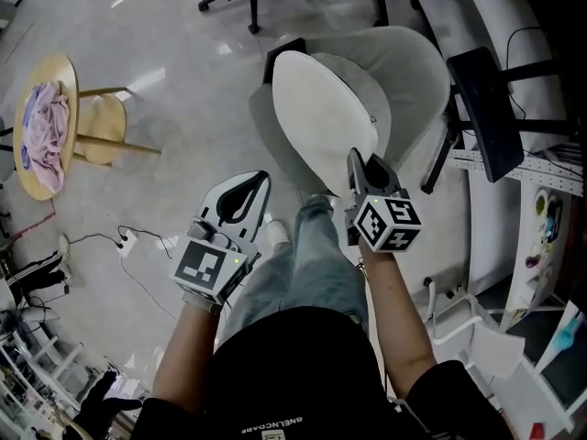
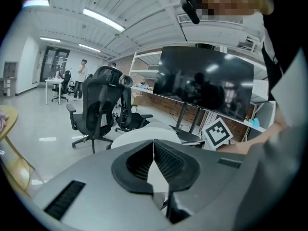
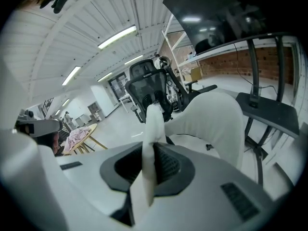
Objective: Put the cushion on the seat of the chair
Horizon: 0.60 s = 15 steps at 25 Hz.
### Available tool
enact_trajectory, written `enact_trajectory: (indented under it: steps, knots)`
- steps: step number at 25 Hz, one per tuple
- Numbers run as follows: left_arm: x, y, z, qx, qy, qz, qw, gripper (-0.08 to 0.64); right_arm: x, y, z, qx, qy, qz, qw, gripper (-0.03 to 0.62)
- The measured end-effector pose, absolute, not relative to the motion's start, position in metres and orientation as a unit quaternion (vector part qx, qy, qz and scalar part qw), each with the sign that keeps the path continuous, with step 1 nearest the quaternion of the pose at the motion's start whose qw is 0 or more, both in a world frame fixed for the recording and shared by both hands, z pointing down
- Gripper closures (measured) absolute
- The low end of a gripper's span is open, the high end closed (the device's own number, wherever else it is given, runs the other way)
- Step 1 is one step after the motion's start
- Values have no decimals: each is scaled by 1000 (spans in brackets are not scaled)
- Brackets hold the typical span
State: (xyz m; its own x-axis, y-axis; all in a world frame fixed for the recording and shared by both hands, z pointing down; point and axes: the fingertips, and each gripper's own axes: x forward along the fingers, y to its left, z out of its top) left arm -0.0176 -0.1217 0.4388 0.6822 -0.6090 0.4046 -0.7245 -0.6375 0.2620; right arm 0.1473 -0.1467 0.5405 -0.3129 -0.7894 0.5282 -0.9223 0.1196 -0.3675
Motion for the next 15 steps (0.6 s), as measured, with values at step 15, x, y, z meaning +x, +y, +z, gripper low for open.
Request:
enact_trajectory:
  steps: [15]
  knots:
    - [-37,-109,472,872,-404,166,219,548,125,-171,608,550,-741,368,115,540]
